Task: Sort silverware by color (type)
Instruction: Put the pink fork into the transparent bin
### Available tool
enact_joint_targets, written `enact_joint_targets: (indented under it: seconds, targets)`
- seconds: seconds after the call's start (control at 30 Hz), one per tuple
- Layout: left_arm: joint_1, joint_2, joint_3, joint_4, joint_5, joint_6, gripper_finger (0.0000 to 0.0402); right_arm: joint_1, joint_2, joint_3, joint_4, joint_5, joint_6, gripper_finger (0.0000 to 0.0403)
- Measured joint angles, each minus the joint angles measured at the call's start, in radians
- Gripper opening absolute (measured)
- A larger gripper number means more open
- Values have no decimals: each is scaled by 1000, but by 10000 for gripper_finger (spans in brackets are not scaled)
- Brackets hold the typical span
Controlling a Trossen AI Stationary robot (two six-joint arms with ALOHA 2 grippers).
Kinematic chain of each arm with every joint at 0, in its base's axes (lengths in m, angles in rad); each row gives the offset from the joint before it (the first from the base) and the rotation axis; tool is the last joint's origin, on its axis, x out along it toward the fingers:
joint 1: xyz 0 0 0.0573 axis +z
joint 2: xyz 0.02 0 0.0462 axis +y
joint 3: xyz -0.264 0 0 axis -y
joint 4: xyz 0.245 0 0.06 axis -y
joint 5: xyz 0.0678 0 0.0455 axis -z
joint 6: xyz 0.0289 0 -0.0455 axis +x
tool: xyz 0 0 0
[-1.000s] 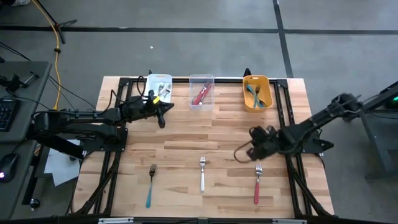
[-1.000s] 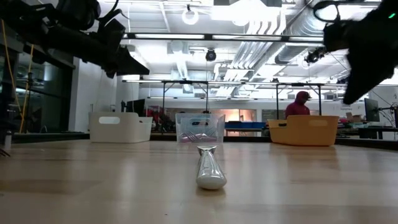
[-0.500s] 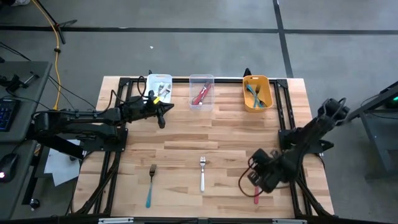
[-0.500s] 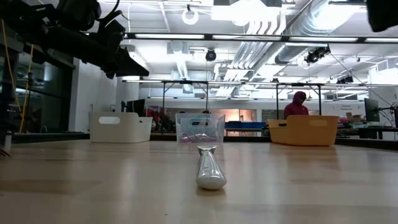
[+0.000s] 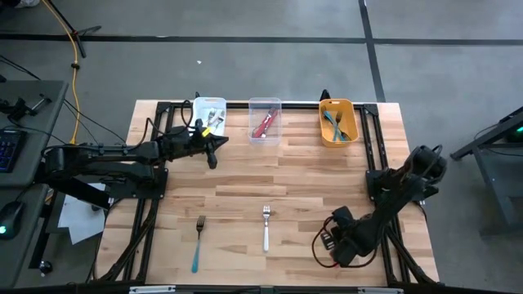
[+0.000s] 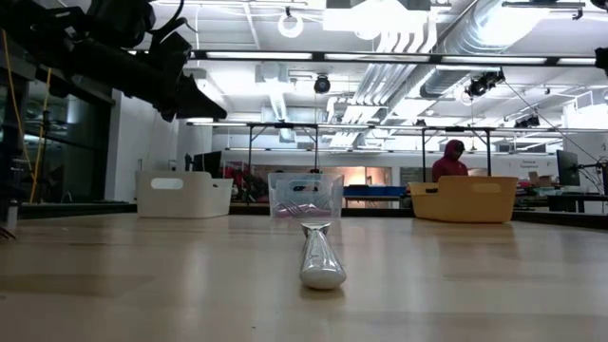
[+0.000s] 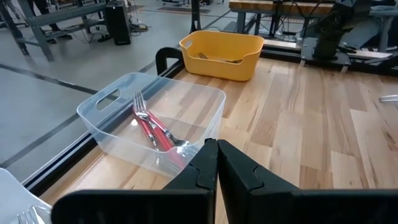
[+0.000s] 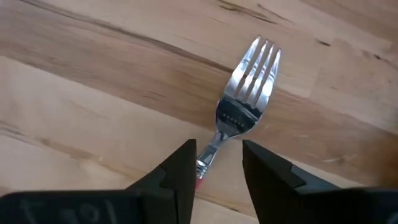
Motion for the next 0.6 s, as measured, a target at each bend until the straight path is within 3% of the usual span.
enact_joint_targets:
  seconds: [0.43, 0.6]
  targets:
    - [-20, 0, 0, -22, 0, 0, 3, 9, 98, 0, 35, -2, 55, 122]
    - [-26, 0, 0, -21, 0, 9, 3, 7, 111, 0, 37, 18, 22, 97]
